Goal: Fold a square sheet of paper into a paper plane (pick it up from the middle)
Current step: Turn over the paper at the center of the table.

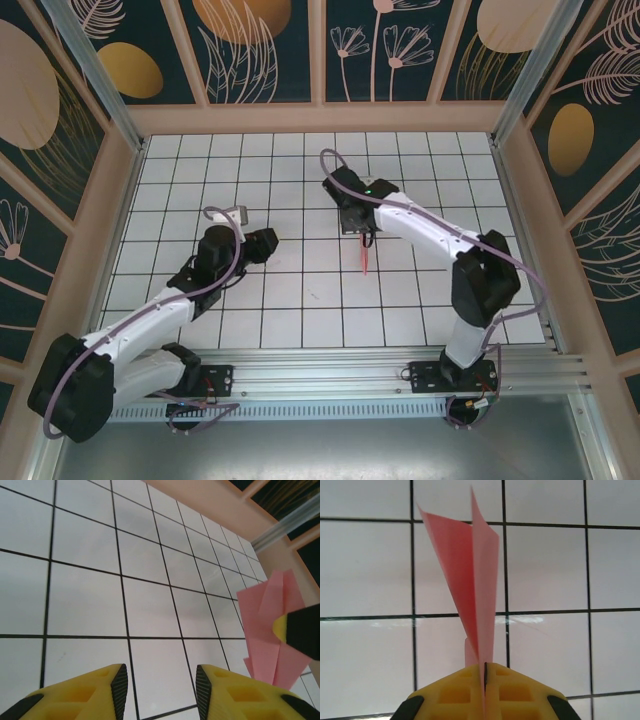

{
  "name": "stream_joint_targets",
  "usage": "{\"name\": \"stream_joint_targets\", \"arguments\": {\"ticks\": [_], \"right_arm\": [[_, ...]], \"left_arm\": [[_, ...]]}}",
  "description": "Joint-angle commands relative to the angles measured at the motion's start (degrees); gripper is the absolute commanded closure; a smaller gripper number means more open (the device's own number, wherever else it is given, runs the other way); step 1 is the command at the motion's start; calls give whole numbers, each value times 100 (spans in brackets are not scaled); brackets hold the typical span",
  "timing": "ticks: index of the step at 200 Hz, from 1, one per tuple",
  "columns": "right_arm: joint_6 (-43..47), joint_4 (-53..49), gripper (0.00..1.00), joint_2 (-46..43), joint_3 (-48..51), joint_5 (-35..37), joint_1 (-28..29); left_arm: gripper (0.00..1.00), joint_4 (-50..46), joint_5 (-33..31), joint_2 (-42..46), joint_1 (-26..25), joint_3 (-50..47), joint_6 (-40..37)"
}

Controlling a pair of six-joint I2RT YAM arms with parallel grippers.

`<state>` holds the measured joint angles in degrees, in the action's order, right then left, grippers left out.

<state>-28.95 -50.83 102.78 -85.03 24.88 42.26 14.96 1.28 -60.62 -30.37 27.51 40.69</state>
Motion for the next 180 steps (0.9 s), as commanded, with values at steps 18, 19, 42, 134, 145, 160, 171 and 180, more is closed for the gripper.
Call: {"name": "stream_joint_targets", "arguments": {"ticks": [18, 19, 42, 134, 145, 160, 171, 180], "right_arm": [[-470, -1791, 94, 1370, -998, 1409, 618], [-475, -1804, 94, 1400, -1029, 1416, 635], [-672, -2143, 94, 2184, -1732, 1539, 966], [-415, -1505, 81, 3494, -2790, 93, 1453], [-360, -1298, 70, 3354, -2714, -100, 1444], [-221, -890, 60, 3025, -2502, -416, 1419], [-129, -580, 51, 2719, -2311, -608, 1410], [-83, -341, 43, 2438, -2103, -725, 1395]], "left_arm": [[55, -298, -1260, 857, -21, -373, 193], [55, -304, -1278, 885, -22, -380, 194], [54, -391, -1604, 1363, -20, -592, 238], [52, -610, -1715, 1685, -20, -703, 179], [52, -620, -1693, 1653, -16, -678, 163], [52, -626, -1643, 1607, -13, -651, 136], [51, -611, -1585, 1564, -19, -635, 117], [51, -600, -1532, 1522, -19, -632, 116]]}}
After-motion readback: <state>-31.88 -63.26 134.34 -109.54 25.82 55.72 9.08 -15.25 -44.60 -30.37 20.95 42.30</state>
